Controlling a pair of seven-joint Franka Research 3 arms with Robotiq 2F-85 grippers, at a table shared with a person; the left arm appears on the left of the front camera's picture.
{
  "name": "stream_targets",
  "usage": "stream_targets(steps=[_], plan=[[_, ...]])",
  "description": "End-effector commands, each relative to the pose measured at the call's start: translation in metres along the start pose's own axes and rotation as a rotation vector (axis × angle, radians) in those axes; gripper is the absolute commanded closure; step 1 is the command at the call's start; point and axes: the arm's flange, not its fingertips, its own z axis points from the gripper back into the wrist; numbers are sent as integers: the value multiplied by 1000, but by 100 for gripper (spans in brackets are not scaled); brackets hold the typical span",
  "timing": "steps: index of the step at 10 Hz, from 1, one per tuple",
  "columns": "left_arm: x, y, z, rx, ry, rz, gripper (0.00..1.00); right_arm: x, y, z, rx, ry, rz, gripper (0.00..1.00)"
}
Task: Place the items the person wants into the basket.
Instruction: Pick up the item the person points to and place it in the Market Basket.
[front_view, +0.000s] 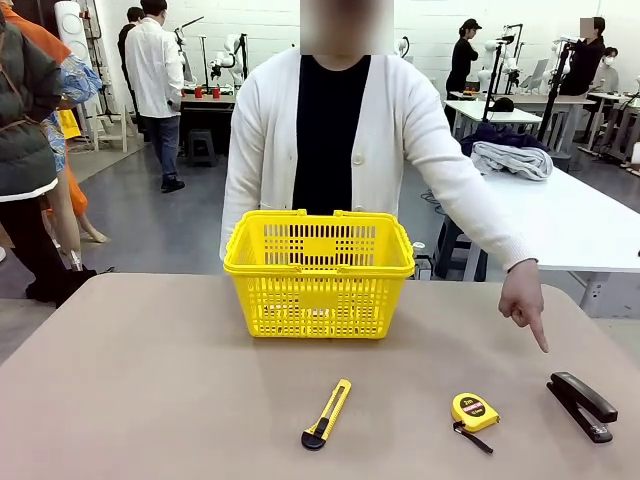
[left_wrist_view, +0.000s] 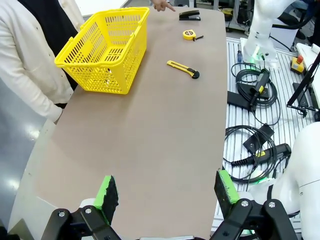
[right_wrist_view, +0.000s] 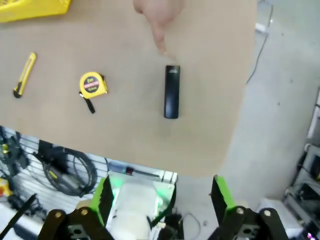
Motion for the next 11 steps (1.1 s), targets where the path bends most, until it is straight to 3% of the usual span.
stream_targets(steps=[1, 5, 11], plan=[[0, 1, 2, -1, -22, -21, 0, 20, -5, -25, -9, -20, 3, 0], [0, 1, 2, -1, -22, -21, 0, 49, -12, -125, 0, -40, 21, 0], [0, 1, 2, -1, -22, -21, 0, 56, -7, -193, 57, 70, 32, 0]])
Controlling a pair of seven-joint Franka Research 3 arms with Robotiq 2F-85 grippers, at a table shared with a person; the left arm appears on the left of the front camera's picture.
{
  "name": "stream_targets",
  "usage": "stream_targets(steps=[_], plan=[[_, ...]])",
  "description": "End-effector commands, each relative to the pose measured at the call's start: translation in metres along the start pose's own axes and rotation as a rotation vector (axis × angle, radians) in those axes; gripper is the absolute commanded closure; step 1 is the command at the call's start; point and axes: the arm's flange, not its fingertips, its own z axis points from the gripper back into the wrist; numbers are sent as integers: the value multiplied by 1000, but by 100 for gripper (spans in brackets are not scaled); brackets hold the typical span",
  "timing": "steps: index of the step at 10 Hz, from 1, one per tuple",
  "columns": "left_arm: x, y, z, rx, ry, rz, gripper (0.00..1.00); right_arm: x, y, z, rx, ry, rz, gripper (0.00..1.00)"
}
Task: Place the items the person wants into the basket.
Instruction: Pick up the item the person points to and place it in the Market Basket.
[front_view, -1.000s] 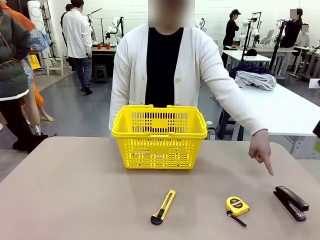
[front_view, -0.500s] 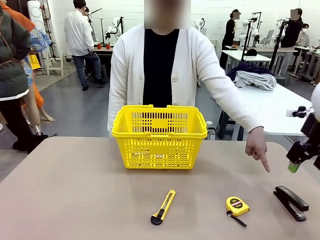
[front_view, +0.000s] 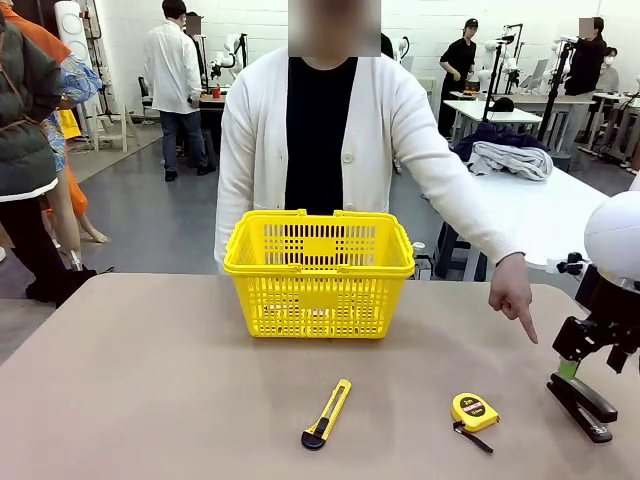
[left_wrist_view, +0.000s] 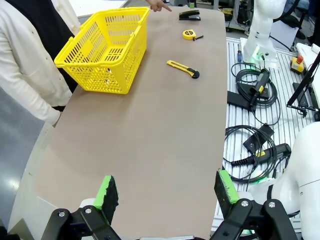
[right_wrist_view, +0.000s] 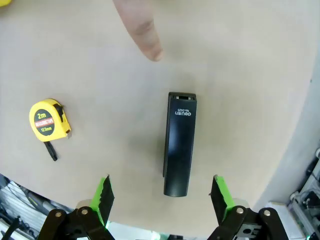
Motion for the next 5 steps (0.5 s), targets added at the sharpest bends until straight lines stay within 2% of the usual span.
stream_targets(steps=[1, 5], plan=[[0, 1, 2, -1, -23, -21, 0, -1, 0, 6, -4, -13, 1, 0], [0, 1, 2, -1, -23, -21, 0, -1, 0, 6, -4, -13, 1, 0]])
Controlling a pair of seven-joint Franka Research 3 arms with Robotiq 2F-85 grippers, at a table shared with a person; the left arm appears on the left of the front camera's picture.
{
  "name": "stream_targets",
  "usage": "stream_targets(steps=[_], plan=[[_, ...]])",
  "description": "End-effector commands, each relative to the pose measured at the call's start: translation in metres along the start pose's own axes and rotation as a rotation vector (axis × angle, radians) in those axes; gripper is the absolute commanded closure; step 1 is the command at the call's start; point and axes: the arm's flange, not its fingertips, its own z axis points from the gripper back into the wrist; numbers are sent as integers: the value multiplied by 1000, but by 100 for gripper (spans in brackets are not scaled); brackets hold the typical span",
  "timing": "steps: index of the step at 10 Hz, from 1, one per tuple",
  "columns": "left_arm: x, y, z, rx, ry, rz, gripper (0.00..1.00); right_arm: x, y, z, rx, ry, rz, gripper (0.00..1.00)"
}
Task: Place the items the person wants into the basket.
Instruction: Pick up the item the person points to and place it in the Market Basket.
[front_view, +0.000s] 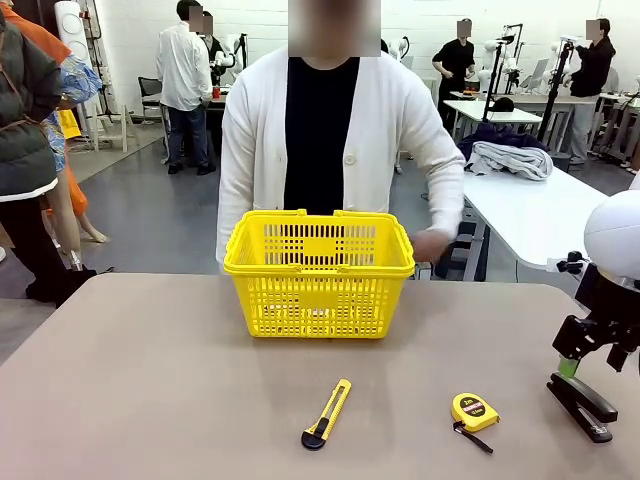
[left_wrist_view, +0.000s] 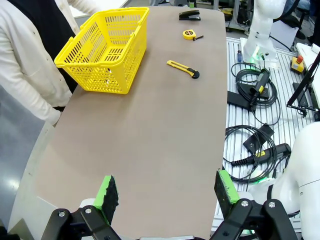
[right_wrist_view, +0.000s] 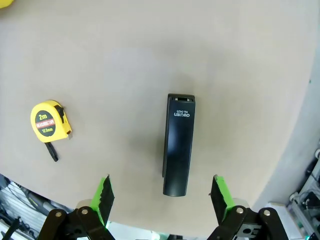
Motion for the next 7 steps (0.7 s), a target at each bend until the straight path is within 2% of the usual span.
stream_targets(steps=[1, 2, 7], plan=[[0, 1, 2, -1, -23, -21, 0, 0, 0, 0, 0, 0, 0, 0], [0, 1, 2, -1, -23, -21, 0, 3, -4, -11, -24, 45, -5, 0], [0, 1, 2, -1, -23, -21, 0, 17, -14, -48, -46, 111, -62, 0]])
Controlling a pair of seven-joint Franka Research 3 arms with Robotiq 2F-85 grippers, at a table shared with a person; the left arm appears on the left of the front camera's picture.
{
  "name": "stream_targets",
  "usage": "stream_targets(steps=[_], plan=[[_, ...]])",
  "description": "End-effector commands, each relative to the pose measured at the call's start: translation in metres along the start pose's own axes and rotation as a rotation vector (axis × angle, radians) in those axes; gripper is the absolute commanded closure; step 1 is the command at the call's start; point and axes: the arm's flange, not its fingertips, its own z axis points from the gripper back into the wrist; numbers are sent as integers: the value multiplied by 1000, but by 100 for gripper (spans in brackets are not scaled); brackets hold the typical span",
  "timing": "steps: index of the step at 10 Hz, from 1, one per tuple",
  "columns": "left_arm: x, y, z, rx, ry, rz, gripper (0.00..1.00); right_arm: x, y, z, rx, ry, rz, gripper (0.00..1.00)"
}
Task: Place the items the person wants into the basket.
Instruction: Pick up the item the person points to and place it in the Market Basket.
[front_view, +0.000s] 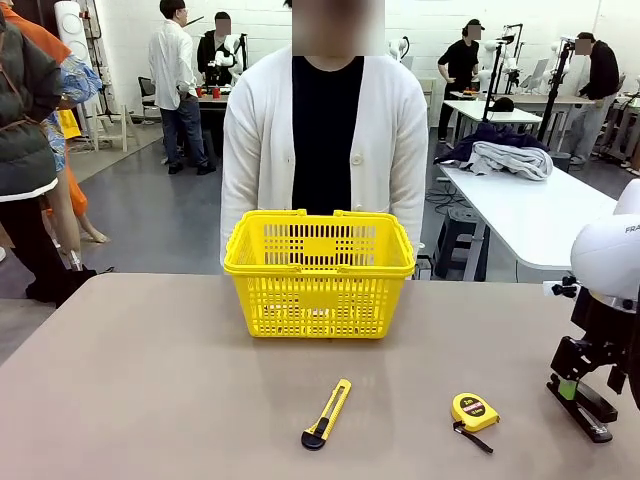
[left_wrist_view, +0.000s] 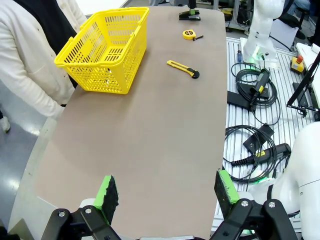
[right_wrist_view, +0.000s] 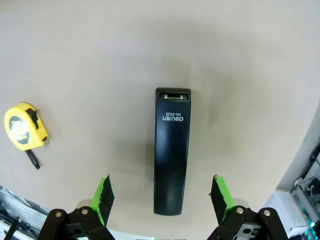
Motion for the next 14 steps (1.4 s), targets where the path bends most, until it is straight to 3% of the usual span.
stream_targets(steps=[1, 6, 7, 8, 9, 10, 11, 13, 14], plan=[[0, 0, 2, 0, -23, -21, 0, 13, -5, -6, -41, 21, -31, 0], [0, 0, 2, 0, -23, -21, 0, 18, -6, -19, -60, 77, -36, 0], [0, 0, 2, 0, -23, -21, 0, 17, -7, -20, -56, 69, -26, 57], [0, 0, 2, 0, -23, -21, 0, 18, -7, -21, -55, 70, -21, 58], [0, 0, 2, 0, -23, -21, 0, 18, -7, -21, -56, 75, -22, 100], [0, 0, 2, 0, -23, -21, 0, 17, -6, -20, -60, 74, -22, 100], [0, 0, 2, 0, -23, -21, 0, 16, -7, -18, -62, 77, -25, 74], [0, 0, 2, 0, -23, -21, 0, 11, -6, -12, -65, 78, -24, 100], [0, 0, 2, 0, -23, -21, 0, 7, -4, -6, -70, 68, -26, 100]])
